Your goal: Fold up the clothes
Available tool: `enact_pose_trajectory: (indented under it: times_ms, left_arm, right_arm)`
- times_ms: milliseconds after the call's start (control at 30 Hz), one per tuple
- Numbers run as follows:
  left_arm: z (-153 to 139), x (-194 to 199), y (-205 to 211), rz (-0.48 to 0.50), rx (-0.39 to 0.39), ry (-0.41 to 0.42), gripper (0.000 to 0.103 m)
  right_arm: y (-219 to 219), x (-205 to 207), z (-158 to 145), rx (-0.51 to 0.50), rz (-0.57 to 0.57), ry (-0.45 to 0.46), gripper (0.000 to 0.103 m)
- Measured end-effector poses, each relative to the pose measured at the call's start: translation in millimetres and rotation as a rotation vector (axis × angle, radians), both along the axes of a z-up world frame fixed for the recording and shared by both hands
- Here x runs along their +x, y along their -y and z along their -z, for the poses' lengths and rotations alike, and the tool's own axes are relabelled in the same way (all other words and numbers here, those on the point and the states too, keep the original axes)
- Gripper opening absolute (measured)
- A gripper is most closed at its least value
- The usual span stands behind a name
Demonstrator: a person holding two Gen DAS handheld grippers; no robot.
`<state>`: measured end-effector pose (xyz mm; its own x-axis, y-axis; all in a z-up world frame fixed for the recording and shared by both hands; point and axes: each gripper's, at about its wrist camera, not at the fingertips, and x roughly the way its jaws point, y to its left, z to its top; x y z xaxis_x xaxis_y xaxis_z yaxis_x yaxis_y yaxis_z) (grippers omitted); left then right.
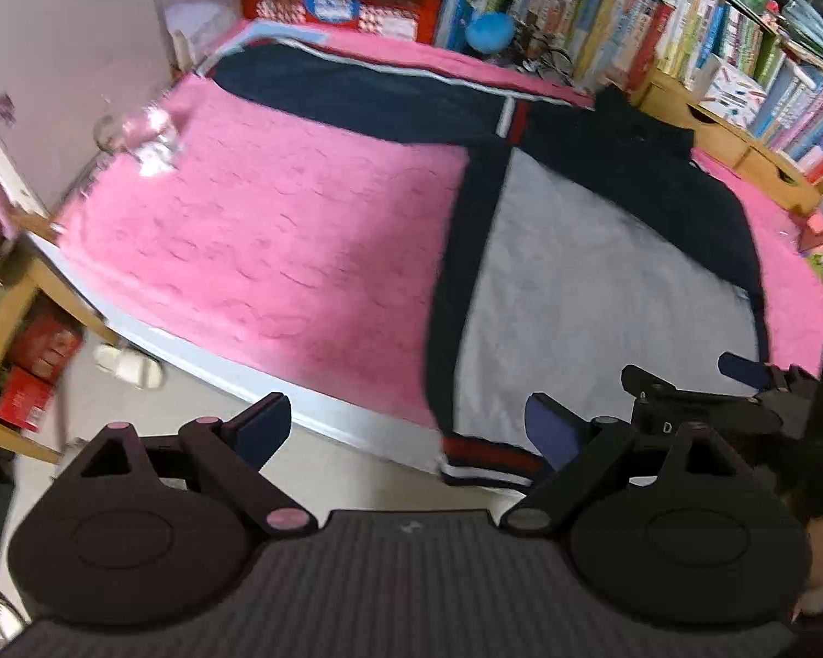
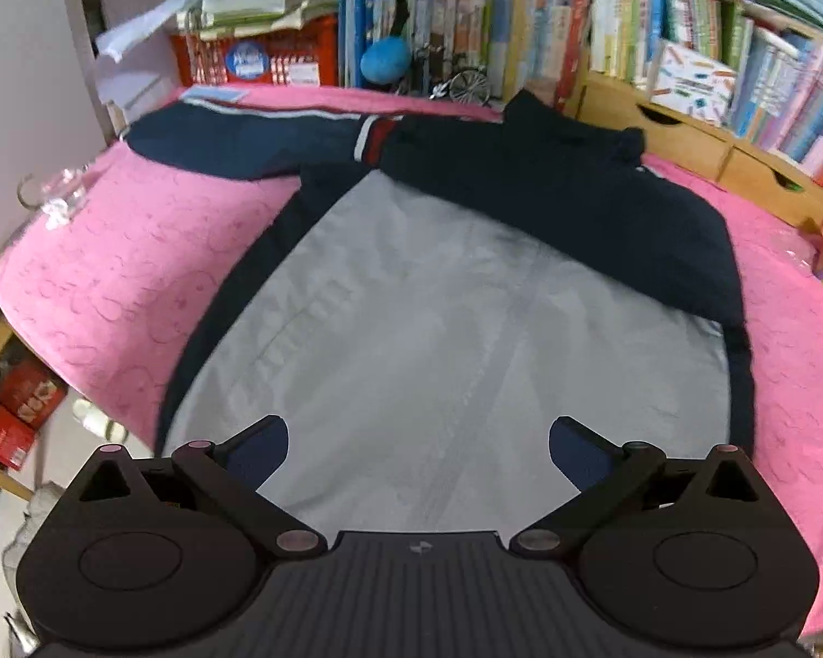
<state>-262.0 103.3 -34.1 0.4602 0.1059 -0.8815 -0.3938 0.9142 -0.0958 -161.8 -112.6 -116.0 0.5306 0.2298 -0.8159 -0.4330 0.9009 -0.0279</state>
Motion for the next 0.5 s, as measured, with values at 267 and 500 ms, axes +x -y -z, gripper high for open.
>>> enact_pose_trajectory:
  times_ms: [267, 500]
  left_arm:
    - [-7, 21, -5, -0.139, -0.053, 0.035, 0.095]
    - [0, 62, 15, -0.132, -0.062, 0.004, 0.096]
  right_arm:
    - [-15, 16, -11, 0.07, -0.172, 0.07, 0.103]
    - [-7, 43, -7, 0.041, -0.256, 0.106, 0.103]
